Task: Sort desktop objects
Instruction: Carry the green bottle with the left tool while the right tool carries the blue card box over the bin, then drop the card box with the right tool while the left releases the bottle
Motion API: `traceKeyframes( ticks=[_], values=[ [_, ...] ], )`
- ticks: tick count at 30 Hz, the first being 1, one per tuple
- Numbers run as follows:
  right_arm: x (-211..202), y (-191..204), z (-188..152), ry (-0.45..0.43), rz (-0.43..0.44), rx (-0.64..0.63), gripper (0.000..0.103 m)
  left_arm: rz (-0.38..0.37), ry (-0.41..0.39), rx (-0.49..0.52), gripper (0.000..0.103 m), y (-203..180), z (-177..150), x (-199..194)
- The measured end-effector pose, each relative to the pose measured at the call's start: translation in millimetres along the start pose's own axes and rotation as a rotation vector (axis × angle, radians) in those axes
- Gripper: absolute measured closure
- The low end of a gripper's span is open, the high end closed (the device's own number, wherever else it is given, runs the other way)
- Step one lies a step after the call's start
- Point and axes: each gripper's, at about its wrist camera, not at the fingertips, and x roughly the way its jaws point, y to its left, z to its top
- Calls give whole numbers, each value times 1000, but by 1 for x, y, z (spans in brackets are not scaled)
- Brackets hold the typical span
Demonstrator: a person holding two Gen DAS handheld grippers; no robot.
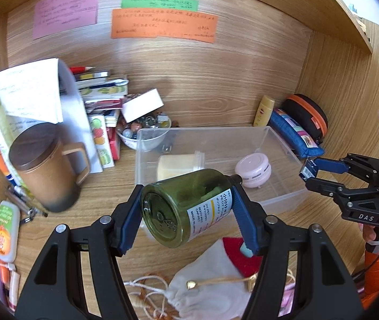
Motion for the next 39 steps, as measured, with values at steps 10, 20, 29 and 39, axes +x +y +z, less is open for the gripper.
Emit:
traceKeyframes(
  ticks=[10, 20, 29, 39],
  values=[
    [21, -8, 1, 48, 7, 1, 59, -47, 66, 13, 39, -10, 8, 41],
    [27, -7, 2, 70, -5, -37, 59, -81, 113, 13, 39, -19, 10, 70],
    [33, 0, 7, 86, -20, -83, 59, -76, 140, 37, 39, -24, 8, 82],
    [35, 2, 9, 90, -32, -90, 58, -75, 154, 55, 39, -29, 8, 84]
  ],
)
